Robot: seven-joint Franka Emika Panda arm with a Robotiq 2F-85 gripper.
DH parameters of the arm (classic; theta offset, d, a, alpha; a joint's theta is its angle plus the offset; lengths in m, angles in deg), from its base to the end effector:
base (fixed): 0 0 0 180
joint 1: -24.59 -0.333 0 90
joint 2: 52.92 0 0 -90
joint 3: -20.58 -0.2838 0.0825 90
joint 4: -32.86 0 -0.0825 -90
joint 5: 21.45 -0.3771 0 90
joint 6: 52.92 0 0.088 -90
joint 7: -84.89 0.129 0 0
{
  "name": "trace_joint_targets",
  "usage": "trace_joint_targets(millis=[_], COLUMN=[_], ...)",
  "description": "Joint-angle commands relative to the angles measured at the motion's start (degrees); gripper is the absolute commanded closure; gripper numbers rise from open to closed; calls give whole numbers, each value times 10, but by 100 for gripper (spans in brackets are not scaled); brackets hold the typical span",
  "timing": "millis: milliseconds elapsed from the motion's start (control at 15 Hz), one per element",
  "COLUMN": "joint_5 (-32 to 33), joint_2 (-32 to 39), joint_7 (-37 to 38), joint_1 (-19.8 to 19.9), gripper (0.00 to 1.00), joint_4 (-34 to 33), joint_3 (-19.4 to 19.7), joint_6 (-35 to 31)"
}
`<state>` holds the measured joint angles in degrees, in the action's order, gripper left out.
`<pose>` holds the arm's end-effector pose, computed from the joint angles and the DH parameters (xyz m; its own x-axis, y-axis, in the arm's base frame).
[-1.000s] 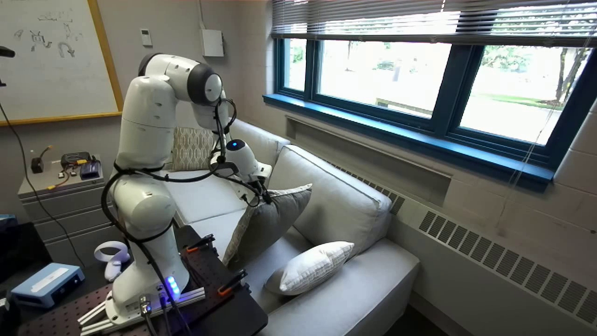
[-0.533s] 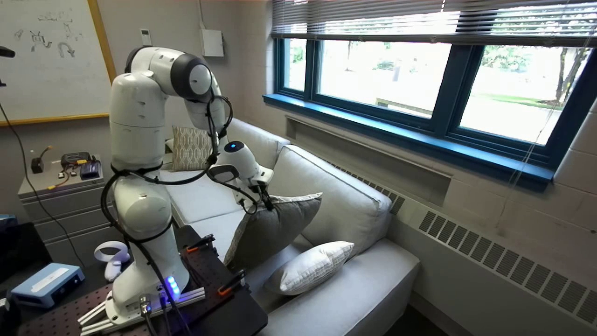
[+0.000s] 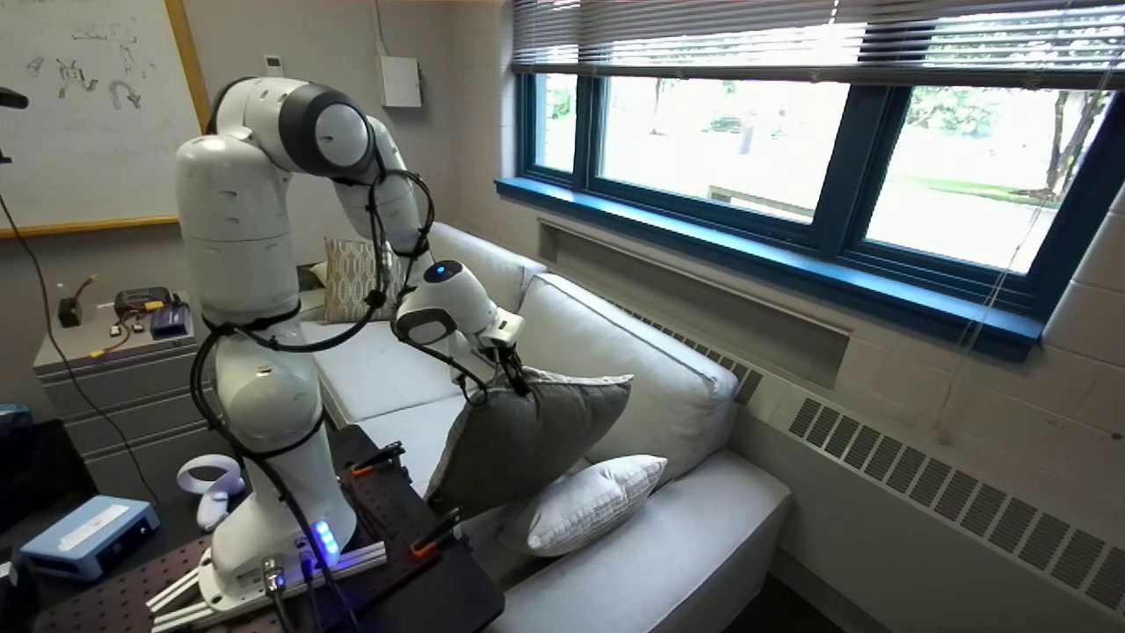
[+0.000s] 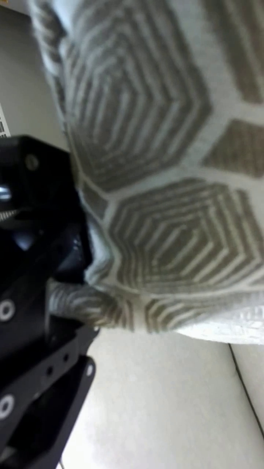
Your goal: Pick up the two pillows and move them to the right side of the couch
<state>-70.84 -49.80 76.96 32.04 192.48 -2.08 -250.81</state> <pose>0.4042 0.0153 0.2084 0.7394 -0.4586 0.4929 -0.4317 -0.8848 -0.1756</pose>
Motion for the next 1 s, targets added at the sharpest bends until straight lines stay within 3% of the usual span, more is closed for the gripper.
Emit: trace_joint_targets(millis=[0, 67, 133, 200, 267, 333, 533, 600, 933], joint_5=[40, 54, 86, 85, 103, 138, 204, 194, 181], joint_2=[-44, -45, -46, -40, -33, -15, 37, 53, 123], joint_7=[30, 37, 61, 52, 60, 80, 115, 102, 113], joint_1=[11, 15, -32, 10, 6, -33, -52, -41, -108], gripper=[97, 98, 98, 98, 98, 99, 98, 98, 98], joint_4=[-1, -2, -2, -10, -16, -22, -52, -66, -131], joint_3=[24, 32, 94, 60, 76, 125, 159, 150, 208], joint_6=[0, 0, 1, 1, 0, -9, -12, -10, -5])
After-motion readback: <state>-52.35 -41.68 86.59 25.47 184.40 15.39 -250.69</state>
